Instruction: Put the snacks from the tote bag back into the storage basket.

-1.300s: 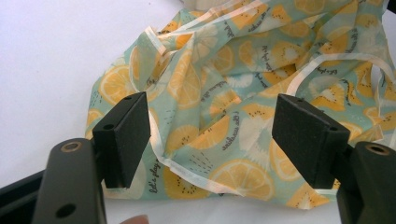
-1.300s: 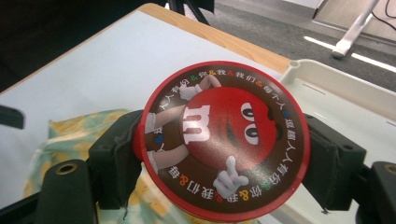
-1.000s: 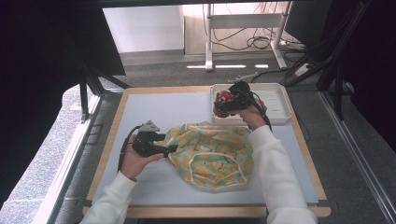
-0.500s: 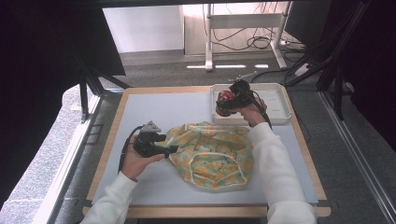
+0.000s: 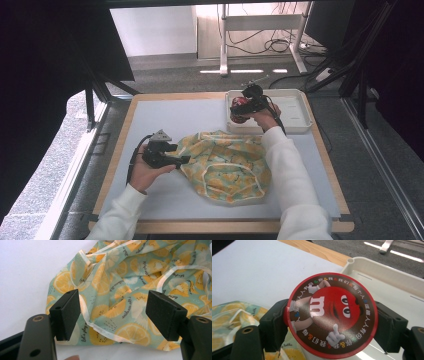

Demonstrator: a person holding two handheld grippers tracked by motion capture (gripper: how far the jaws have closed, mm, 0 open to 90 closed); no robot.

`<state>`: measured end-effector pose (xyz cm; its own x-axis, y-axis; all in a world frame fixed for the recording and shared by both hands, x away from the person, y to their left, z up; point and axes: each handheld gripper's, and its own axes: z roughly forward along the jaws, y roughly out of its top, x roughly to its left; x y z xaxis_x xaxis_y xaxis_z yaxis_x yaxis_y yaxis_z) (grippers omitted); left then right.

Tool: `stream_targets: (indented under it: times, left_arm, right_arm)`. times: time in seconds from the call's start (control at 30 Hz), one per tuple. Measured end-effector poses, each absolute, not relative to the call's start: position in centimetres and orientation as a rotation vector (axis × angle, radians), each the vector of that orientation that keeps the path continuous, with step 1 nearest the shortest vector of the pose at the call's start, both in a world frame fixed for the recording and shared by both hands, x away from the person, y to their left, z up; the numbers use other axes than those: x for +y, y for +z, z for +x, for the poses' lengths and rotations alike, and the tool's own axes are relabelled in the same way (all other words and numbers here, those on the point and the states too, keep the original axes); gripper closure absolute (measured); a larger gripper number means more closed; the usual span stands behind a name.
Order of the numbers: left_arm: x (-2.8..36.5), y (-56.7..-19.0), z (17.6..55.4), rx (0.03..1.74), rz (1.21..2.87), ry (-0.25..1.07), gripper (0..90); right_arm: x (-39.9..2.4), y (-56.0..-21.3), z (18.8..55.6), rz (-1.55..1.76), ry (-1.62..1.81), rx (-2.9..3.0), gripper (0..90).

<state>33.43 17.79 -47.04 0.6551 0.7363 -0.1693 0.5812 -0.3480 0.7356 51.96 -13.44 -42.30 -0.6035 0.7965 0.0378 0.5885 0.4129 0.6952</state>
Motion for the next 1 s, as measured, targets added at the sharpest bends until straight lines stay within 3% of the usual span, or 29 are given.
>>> stream_targets:
  times: [1.0]
  left_arm:
    - [17.7, -47.3, 33.5, 1.020, 2.069, 0.237, 28.0]
  right_arm:
    - [-13.0, -46.5, 54.0, 1.283, 0.815, 2.402, 22.9]
